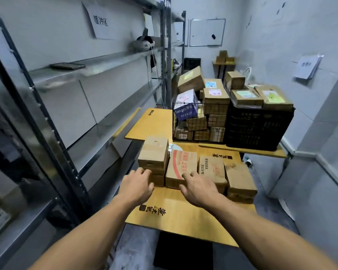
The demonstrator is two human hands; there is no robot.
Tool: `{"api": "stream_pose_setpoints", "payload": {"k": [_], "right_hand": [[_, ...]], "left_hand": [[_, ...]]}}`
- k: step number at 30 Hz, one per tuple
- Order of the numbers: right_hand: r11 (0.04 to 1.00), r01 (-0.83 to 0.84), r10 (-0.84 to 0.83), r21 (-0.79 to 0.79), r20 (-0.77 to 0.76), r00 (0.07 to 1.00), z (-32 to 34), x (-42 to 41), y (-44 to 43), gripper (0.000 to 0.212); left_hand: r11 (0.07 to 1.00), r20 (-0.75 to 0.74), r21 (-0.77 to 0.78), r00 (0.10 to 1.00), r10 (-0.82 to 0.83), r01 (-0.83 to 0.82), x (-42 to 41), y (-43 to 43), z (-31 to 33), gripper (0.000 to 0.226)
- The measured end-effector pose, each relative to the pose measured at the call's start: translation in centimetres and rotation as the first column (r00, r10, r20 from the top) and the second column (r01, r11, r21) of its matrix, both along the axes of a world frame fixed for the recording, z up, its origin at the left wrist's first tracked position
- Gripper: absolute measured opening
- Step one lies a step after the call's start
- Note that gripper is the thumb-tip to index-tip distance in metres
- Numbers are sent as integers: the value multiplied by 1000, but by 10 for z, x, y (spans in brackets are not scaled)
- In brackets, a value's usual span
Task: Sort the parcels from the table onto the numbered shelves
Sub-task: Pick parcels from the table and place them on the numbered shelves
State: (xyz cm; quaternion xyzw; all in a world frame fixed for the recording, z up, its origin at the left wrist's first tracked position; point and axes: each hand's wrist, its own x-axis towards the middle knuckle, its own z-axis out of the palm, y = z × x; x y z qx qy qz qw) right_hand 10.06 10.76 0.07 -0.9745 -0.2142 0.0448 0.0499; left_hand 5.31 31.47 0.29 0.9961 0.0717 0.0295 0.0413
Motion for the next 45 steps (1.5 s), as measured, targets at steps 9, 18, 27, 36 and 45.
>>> {"api": "stream_pose_setpoints", "payload": {"k": [9,18,27,36,45], "right_hand": [[994,20,-5,103,-151,988,-7,98,57,46],[884,190,-16,426,-379,925,-46,166,100,54],[691,334,48,641,-501,864,-81,183,113,53],[526,378,123,762,-508,852,-78,181,113,42],[408,336,227,849,-451,863,-48,138,93,32]], "left_hand": [[997,-45,-69,999,28,-31,109,54,-10,48],[963,-110,-230,987,118,-140,151,77,-36,46],[755,-43,-586,942,333,-294,153,57,-60,52],[596,63,-754,873,483,-275,131,36,-55,48],[340,163,-933,706,689,-115,68,34,-43,30]]}}
